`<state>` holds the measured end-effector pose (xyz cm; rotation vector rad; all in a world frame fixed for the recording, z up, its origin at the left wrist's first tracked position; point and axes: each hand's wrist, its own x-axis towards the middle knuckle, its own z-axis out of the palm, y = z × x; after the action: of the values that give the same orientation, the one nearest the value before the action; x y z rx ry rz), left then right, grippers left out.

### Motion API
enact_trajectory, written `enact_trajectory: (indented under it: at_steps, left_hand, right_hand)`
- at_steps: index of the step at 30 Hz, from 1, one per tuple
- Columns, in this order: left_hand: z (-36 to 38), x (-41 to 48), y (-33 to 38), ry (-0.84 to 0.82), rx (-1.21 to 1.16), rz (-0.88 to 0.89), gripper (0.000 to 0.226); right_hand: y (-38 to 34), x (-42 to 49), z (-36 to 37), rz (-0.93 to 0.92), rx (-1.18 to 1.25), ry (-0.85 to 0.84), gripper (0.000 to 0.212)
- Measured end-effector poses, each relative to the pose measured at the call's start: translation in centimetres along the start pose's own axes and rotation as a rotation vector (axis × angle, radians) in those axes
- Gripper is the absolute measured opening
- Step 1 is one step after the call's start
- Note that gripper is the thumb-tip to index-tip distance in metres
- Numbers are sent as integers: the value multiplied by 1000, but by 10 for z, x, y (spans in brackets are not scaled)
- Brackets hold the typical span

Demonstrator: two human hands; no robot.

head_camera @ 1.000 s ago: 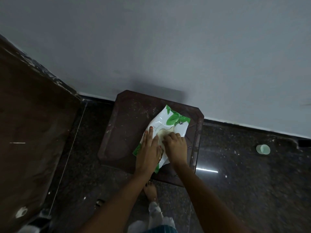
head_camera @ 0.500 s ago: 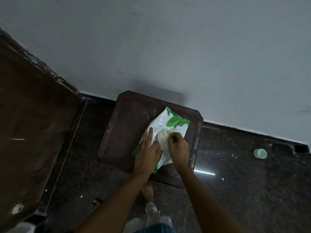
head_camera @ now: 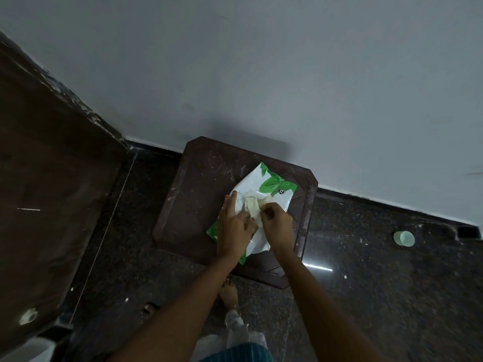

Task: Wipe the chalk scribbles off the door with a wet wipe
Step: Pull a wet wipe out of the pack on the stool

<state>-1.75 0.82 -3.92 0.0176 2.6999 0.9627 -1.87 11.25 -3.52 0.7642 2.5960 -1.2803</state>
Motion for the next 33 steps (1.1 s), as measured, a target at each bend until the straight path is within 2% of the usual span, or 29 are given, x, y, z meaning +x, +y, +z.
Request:
enact_trajectory:
  at_steps: [8, 11, 20, 22, 25, 27, 33]
  left_hand:
    - [-3, 3, 8, 15, 26, -59, 21]
    - [-5, 2, 9, 21, 20, -47, 21]
    - [-8, -1, 3, -50, 170, 19, 28]
    - [-8, -1, 3, -52, 174, 17, 28]
    - [-8, -1, 2, -64, 200, 11, 30]
    - [-7, -1, 0, -86, 264, 18, 33]
    - [-6, -3, -2, -150, 373, 7, 38]
  right_hand:
    - [-2, 2, 1, -31, -138, -57, 19]
    - [-1, 2, 2, -53, -231, -71, 27]
    - [-4, 3, -3, -13, -112, 20, 14]
    - [-2, 4, -5, -28, -121, 11, 16]
    - [-3, 6, -3, -27, -195, -17, 30]
    - [-3, 8, -1, -12, -231, -1, 24]
    - [-8, 4, -8, 83, 97, 114, 10]
